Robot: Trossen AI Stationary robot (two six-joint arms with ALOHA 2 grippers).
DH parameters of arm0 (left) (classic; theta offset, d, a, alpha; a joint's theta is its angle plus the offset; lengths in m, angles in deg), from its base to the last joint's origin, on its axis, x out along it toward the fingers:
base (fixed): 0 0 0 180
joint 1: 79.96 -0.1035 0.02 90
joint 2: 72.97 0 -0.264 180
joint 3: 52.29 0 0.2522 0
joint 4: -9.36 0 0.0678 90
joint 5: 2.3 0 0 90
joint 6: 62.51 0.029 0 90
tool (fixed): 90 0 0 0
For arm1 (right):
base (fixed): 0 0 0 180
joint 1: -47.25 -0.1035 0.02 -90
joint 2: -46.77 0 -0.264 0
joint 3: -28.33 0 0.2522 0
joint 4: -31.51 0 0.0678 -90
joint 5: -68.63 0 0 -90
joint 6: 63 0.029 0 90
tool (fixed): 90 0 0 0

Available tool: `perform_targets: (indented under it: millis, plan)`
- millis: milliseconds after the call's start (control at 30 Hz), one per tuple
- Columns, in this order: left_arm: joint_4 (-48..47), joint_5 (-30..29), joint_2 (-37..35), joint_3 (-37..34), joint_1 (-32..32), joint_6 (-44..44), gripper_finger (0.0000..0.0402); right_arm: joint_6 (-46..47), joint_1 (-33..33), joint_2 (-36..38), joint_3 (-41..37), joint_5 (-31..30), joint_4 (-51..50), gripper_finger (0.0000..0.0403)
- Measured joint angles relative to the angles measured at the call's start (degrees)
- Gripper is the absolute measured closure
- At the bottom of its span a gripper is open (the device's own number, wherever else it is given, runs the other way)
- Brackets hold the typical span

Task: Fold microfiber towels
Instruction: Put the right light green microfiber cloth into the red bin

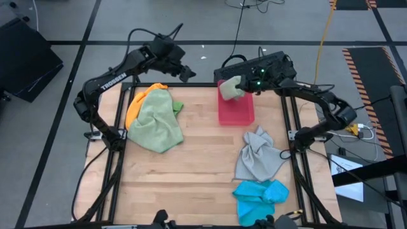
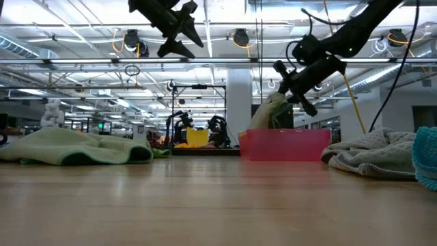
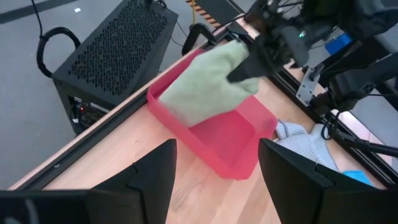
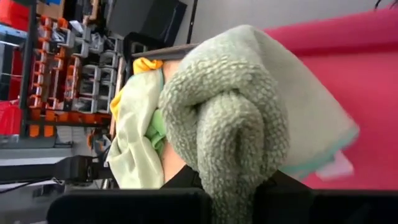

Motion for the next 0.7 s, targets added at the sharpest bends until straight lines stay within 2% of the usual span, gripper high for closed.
perform_targets:
  millis: [133, 467, 700]
  plan:
    - [0.1, -1.0, 0.0, 0.0, 0.9, -0.7, 0.0174, 2.5, -1.2, -1.5, 0.0, 0.1, 4.0, 0.0385]
    - [0.3, -1.2, 0.0, 0.0, 2.7, -0.7, 0.0174, -5.3, -0.1, -3.1, 0.0, -4.5, -4.9, 0.0385]
    - [2.2, -1.2, 0.0, 0.0, 2.6, -1.1, 0.0174, -4.8, -0.7, -3.0, 0.0, -1.8, -3.2, 0.0385]
